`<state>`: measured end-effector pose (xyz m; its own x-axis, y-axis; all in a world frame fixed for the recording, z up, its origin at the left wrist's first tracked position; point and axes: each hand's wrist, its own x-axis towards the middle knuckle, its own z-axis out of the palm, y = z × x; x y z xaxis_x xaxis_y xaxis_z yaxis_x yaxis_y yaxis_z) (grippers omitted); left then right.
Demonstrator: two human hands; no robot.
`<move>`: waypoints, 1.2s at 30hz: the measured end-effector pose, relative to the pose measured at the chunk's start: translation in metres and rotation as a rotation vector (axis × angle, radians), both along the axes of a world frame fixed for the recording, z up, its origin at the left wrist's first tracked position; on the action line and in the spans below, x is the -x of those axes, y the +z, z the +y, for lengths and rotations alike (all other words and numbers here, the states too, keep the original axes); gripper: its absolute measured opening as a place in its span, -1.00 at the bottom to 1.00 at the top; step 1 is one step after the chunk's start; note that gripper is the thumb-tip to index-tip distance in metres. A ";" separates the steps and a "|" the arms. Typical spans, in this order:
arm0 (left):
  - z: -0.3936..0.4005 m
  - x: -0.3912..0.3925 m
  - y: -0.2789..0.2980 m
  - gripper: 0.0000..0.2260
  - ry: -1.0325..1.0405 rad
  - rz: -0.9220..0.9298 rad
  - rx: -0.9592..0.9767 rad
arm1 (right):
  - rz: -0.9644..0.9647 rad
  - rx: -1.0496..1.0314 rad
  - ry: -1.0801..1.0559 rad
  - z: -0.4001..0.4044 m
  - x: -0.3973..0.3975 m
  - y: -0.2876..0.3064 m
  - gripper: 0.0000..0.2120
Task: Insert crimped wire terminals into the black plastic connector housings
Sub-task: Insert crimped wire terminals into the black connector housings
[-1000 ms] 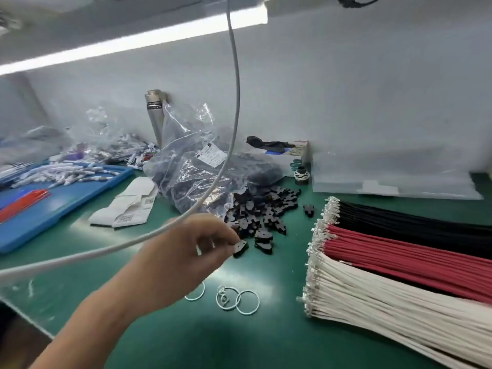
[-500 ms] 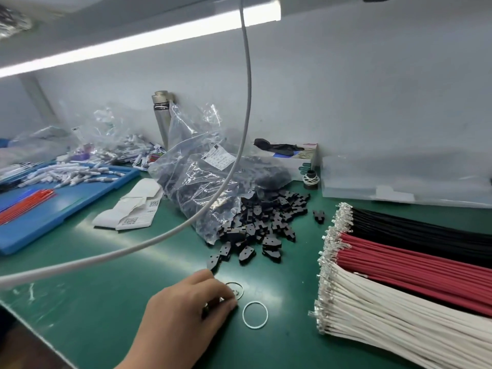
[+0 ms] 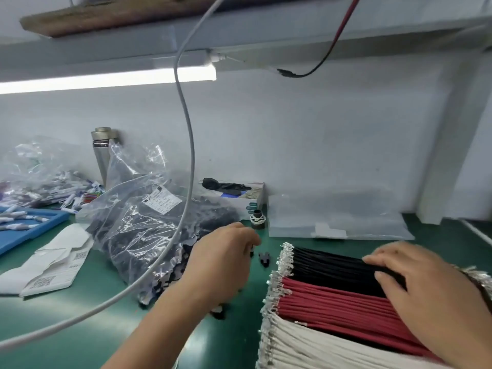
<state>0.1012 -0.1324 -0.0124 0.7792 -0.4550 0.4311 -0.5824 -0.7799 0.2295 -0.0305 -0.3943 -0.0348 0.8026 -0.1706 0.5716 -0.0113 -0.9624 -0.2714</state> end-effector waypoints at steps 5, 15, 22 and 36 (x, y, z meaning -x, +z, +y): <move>-0.046 -0.039 -0.016 -0.54 -0.114 0.184 -0.395 | -0.030 0.097 -0.068 0.000 -0.007 -0.020 -0.63; -0.039 -0.037 -0.019 -0.77 -0.052 0.018 -0.260 | 0.041 0.073 0.041 -0.002 -0.008 -0.024 -0.70; -0.020 0.027 -0.012 -0.77 -0.150 -0.126 0.594 | -0.009 0.124 0.000 0.003 -0.008 -0.020 -0.71; -0.018 0.028 -0.053 -0.69 -0.148 -0.058 0.497 | 0.021 0.354 0.029 0.011 -0.026 -0.010 -0.57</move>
